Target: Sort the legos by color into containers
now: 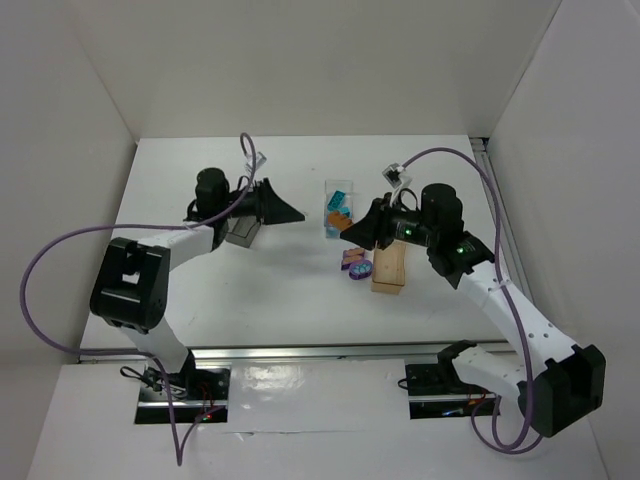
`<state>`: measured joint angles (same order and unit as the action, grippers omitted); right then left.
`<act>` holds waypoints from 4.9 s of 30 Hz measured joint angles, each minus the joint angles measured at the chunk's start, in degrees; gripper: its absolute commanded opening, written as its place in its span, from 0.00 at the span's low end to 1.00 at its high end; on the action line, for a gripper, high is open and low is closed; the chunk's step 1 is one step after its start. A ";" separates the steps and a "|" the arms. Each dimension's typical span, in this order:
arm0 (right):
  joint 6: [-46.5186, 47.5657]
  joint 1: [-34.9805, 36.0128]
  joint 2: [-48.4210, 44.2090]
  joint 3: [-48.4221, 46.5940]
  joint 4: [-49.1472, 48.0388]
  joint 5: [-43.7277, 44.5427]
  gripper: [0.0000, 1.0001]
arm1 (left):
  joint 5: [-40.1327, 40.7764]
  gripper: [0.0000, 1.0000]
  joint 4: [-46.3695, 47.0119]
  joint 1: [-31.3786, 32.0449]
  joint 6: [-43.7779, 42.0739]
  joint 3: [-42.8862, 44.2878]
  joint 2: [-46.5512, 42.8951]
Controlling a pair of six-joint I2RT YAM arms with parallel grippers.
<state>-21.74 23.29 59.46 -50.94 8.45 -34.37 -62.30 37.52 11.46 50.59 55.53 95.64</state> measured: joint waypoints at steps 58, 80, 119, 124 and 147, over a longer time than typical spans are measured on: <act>-4.20 -0.17 5.66 1.66 -8.07 -13.33 0.15 | -12.66 0.41 35.54 10.49 27.56 2.78 5.79; 2.36 0.09 9.18 -4.96 0.50 -9.16 0.82 | -13.29 0.00 35.58 9.94 25.97 4.24 5.97; -7.48 -2.69 11.61 -0.92 -14.34 -19.39 0.15 | -15.76 0.00 28.20 9.42 18.34 4.72 5.64; -13.51 -7.39 11.41 2.36 -20.41 -21.90 0.15 | -16.28 0.00 26.93 8.63 16.52 4.48 5.03; -9.51 -8.39 10.16 0.83 12.85 39.69 0.18 | 26.86 0.00 -42.45 14.47 -24.85 20.98 -2.75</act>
<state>-31.24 14.90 69.63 -50.11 21.30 5.32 -35.44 -4.93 25.93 25.74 76.51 92.88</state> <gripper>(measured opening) 0.437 0.378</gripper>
